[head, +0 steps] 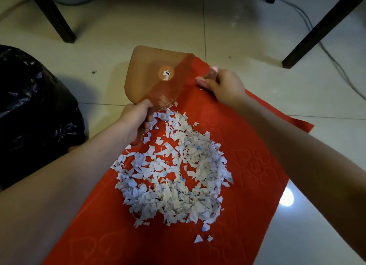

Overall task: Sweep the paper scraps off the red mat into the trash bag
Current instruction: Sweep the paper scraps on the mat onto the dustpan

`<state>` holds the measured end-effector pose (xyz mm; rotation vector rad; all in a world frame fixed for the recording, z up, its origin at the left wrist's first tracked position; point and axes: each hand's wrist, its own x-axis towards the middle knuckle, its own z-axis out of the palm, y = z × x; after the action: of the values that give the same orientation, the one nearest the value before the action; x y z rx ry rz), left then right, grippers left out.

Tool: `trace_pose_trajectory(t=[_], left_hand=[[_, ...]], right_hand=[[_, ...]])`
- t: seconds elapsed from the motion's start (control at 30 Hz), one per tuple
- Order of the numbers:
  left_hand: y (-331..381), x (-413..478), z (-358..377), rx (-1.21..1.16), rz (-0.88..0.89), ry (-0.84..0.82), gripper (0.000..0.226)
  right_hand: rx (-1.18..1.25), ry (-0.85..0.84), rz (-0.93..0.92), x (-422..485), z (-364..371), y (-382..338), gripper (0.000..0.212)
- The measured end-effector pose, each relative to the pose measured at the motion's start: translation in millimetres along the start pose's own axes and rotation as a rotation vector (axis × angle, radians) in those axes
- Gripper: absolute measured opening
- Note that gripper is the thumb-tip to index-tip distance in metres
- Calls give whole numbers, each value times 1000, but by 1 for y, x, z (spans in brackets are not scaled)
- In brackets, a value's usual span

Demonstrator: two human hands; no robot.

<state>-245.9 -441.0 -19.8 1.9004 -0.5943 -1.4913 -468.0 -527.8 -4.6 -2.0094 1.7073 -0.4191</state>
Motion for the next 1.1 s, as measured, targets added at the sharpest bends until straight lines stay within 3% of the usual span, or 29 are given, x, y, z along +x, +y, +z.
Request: trace_pose_trajectory(t=[0.13,0.33,0.7,0.83,1.0,1.1], left_hand=[[1,2,-6,-13,-10,25,22],[3,5,-10,-11,-28,45,22],[5,8,-19,-36,-23,46,20],[4,10,-24,-67,-10,57,23],[0,13,-33,-84,-19,59,27],[-3,14,-36,-71,-35,56,25]], right_hand=[[64,-152,-127,-20,-5,-8,25],[234,77,-69,-1,-28,-7,23],[70,255,102,60,15,-22,33],[32,120,53,72,31,-36,31],[-44,-234,-321,44,30,-45,28],[-83,-366,-426,17,10,-34,22]])
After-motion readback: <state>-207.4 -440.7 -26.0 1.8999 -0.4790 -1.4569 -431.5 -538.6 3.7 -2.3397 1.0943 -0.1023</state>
